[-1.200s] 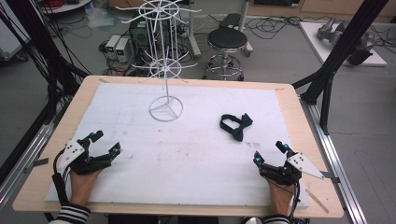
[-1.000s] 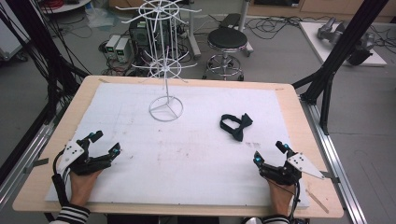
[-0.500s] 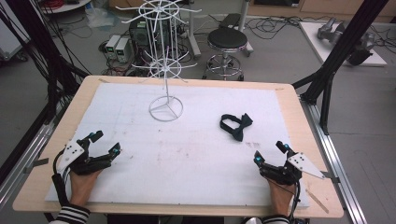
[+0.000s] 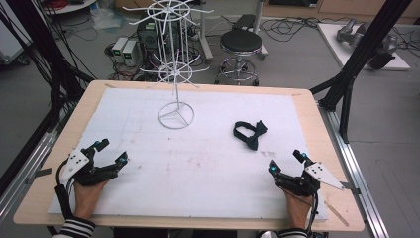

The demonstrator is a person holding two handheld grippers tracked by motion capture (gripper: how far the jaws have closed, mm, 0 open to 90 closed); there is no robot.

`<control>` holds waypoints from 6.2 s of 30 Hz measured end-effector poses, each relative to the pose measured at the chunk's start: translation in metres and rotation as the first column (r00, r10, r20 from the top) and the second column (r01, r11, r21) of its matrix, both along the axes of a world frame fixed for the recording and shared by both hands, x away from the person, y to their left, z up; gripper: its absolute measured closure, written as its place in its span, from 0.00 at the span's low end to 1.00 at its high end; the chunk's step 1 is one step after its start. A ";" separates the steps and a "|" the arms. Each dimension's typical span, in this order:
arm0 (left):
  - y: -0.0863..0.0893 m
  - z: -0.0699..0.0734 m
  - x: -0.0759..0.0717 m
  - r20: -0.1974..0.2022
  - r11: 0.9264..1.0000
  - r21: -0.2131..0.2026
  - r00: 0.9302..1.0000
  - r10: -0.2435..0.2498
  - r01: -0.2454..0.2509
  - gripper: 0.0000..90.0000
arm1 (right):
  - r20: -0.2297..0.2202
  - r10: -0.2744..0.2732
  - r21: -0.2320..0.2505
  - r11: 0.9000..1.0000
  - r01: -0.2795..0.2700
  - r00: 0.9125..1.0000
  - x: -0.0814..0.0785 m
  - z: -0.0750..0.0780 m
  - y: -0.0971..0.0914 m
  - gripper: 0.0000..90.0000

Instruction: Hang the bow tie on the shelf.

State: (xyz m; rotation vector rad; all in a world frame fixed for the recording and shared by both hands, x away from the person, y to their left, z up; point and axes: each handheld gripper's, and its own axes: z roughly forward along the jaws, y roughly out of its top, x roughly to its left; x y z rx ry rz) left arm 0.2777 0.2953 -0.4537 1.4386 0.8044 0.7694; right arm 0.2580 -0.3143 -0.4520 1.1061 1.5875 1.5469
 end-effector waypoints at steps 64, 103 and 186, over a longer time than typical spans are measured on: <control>0.000 0.001 0.002 -0.019 1.000 -0.001 1.000 -0.007 0.007 0.17 | -0.479 0.168 -0.413 0.823 -0.390 0.862 0.151 0.098 0.085 0.05; 0.001 0.000 0.001 -0.004 1.000 -0.003 1.000 -0.007 0.007 0.17 | -0.721 0.060 -0.511 0.626 -0.589 0.690 0.186 0.058 0.120 0.32; 0.001 0.000 0.000 -0.005 1.000 -0.003 1.000 -0.005 0.005 0.17 | -0.573 0.152 -0.366 0.832 -0.417 0.805 0.174 0.086 0.114 0.98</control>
